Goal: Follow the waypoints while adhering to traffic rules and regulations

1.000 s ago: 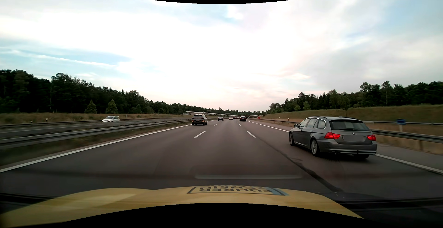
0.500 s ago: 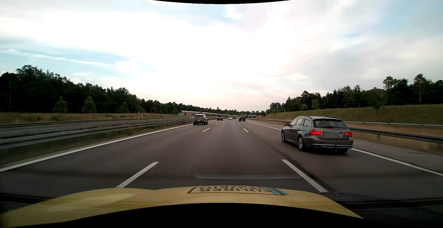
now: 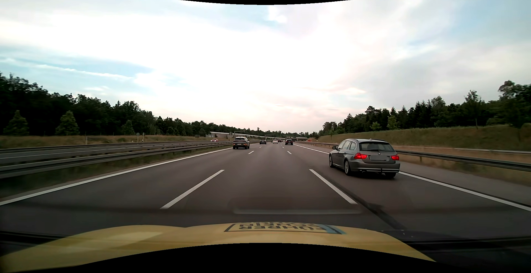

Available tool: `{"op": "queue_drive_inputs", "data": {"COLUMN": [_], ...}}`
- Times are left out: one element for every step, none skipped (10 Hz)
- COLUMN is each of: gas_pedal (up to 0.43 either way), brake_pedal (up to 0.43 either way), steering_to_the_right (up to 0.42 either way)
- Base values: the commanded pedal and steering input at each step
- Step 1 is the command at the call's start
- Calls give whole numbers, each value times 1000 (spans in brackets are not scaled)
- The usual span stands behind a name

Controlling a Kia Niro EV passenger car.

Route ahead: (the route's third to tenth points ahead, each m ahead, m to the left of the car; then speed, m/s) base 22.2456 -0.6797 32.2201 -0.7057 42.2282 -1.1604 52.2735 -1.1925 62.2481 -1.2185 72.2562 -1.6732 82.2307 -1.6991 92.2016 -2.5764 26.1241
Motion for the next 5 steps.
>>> {"op": "queue_drive_inputs", "data": {"gas_pedal": [0,0,0,0,0], "brake_pedal": [110,73,0,0,0], "steering_to_the_right": [5,5,5,5,5]}}
